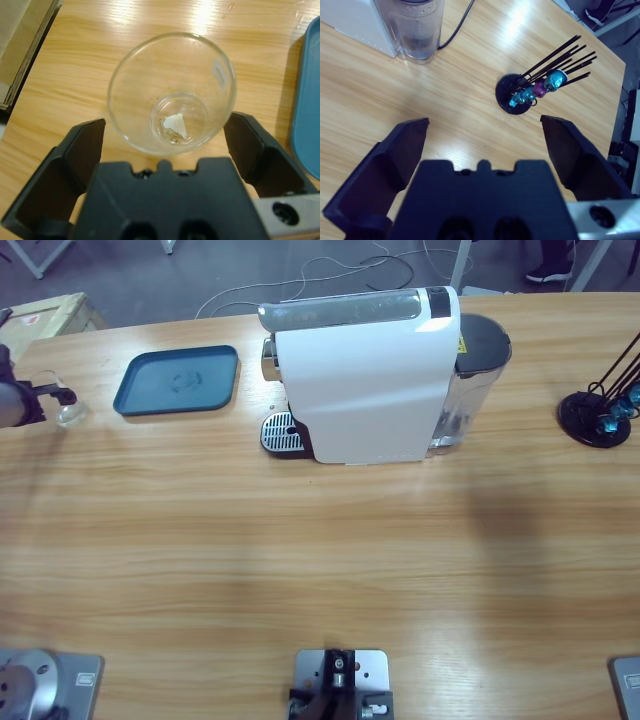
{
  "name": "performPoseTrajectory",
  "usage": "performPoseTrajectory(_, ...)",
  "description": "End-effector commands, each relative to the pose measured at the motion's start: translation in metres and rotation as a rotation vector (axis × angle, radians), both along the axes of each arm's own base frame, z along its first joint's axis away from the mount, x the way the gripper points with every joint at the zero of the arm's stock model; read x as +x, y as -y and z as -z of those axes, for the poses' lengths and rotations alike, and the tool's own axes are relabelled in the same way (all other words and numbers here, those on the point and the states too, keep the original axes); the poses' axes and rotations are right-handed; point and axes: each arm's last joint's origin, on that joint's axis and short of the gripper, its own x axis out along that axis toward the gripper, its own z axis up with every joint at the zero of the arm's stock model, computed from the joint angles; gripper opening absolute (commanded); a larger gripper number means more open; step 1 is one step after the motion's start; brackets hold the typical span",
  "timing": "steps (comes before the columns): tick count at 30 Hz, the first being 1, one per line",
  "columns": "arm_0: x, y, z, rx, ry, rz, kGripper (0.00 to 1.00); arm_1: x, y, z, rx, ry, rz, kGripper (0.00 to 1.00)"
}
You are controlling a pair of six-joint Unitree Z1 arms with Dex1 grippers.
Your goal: Pour coffee
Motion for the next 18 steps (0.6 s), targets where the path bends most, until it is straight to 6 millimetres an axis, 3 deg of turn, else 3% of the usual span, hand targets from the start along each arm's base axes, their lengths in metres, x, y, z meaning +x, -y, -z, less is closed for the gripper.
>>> performPoseTrajectory(1,0.0049,-0.0030,0.0270,0.001,-0.030,0.001,0.996,0.0046,-0.0076,0.0111,-0.037,-0.033,0.008,1.000)
performPoseTrajectory(5,0.0087,-0.0030,0.0288,0.001,-0.004,0.005,0.967,0.0049,-0.0085,0.0119,-0.040,-0.042,0.005,1.000)
performPoseTrajectory(8,0.0075,-0.0027,0.0302,0.010,-0.015,0.019,0.839,0.0061,-0.0106,0.0119,-0.039,-0.045,0.003,1.000)
performPoseTrajectory(10,0.0076,-0.0012,0.0308,0.009,-0.023,0.060,0.837,0.0076,-0.0129,0.0109,-0.038,-0.044,0.003,1.000)
performPoseTrajectory(11,0.0077,-0.0008,0.0308,0.003,-0.023,0.068,0.778,0.0081,-0.0136,0.0107,-0.038,-0.043,0.003,1.000)
performPoseTrajectory(13,0.0072,-0.0016,0.0306,-0.001,-0.020,0.070,0.550,0.0085,-0.0141,0.0101,-0.035,-0.041,0.004,1.000)
performPoseTrajectory(15,0.0064,-0.0019,0.0317,0.001,-0.025,0.071,0.463,0.0084,-0.0140,0.0100,-0.034,-0.040,0.004,1.000)
performPoseTrajectory(16,0.0052,-0.0022,0.0322,-0.001,-0.028,0.072,0.359,0.0081,-0.0135,0.0099,-0.034,-0.040,0.004,1.000)
performPoseTrajectory(18,0.0011,-0.0015,0.0314,-0.007,-0.028,0.082,0.007,0.0079,-0.0132,0.0101,-0.034,-0.039,0.004,1.000)
